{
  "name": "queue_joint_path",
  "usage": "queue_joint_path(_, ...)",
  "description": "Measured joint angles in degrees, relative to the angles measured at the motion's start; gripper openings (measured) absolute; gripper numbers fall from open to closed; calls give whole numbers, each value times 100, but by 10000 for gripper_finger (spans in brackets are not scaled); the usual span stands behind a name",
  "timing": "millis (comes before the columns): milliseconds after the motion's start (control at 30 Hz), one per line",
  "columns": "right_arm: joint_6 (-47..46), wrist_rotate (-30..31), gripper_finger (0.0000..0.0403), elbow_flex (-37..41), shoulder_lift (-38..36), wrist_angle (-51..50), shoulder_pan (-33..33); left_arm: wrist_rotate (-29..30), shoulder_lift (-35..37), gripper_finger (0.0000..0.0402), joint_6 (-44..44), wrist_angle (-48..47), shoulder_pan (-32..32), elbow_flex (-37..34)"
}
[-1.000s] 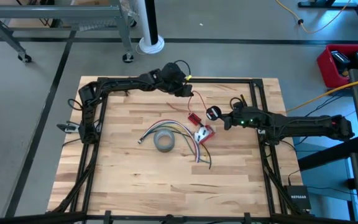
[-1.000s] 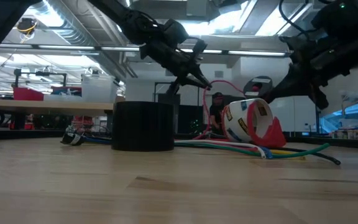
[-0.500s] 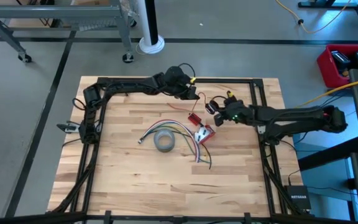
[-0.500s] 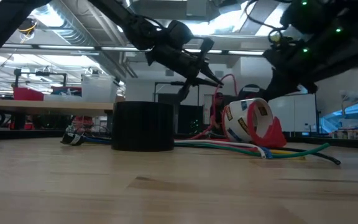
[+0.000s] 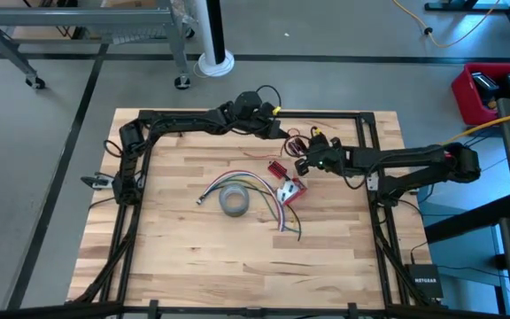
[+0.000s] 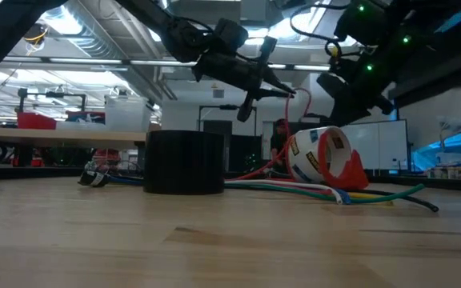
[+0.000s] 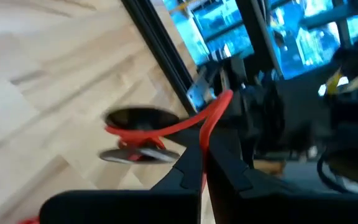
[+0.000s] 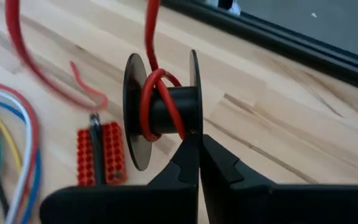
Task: Coil cords
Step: Coil the red wire on the black spool
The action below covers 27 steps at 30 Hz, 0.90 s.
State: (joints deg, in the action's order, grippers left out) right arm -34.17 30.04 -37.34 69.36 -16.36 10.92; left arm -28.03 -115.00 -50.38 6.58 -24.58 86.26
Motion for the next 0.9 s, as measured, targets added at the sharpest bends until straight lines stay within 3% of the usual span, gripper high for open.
queue_joint_path(500, -260, 597, 3, -618, -24, 44, 0, -146, 2, 0, 1195, -3, 624, 0)
queue_joint_path(733, -325, 562, 3, -693, -26, 530, 0, 391, 3, 0, 2062, -114, 776, 0)
queue_joint_path(900, -328, 523, 3, -693, -132, 709, 0, 1017, 4, 0, 2692, -852, 852, 2)
